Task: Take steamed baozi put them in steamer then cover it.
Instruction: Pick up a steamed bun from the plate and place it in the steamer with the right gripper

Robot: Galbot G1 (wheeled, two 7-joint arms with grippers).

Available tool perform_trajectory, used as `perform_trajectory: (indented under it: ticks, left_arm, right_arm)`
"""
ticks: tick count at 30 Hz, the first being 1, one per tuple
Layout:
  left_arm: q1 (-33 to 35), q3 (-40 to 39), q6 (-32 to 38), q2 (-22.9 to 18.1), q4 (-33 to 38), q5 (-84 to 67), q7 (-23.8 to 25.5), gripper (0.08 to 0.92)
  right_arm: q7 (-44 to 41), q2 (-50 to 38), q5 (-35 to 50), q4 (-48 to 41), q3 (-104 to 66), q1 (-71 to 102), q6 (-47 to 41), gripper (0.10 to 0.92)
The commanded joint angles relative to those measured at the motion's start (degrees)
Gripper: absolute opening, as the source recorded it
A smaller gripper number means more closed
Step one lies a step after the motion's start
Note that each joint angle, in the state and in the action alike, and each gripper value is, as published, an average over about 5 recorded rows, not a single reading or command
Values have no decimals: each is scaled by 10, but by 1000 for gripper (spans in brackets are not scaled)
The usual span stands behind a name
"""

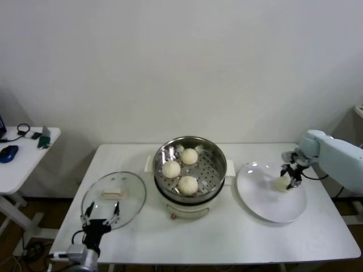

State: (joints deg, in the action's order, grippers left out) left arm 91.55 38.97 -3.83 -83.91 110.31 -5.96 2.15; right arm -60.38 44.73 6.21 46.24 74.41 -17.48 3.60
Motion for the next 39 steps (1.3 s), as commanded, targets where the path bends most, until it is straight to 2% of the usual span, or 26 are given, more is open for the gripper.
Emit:
perform_trajectory:
  ticks: [1,6,10,17,25,31,39]
  left_arm:
    - [-1,-1,-2,3,3,-3,-1,823]
    - [-2,-4,-5,4,5,-3,0,823]
    - [-4,-6,-9,6,8,-3,1,823]
    - [-4,-5,-11,9,13,-4,3,823]
    - [-4,4,-15,10,21,-14,4,823]
    - [-6,7,-15,9,18,-16,4,823]
    - [-10,7,-15,7,13,-17,4,823]
  right_arm:
    - [-12,-13,150,115,178,-227,-35,628]
    - [-24,17,269,209,278,-391,-71,628]
    - [-29,61,334,261,294,-477,-88,628]
    - [-5,124,400,342,256,-486,-130,628]
    - [45,164,363,384,216,-363,-170,628]
    - [65,187,297,348,221,-303,-172,628]
    - [88,205,266,296,216,-250,-175,628]
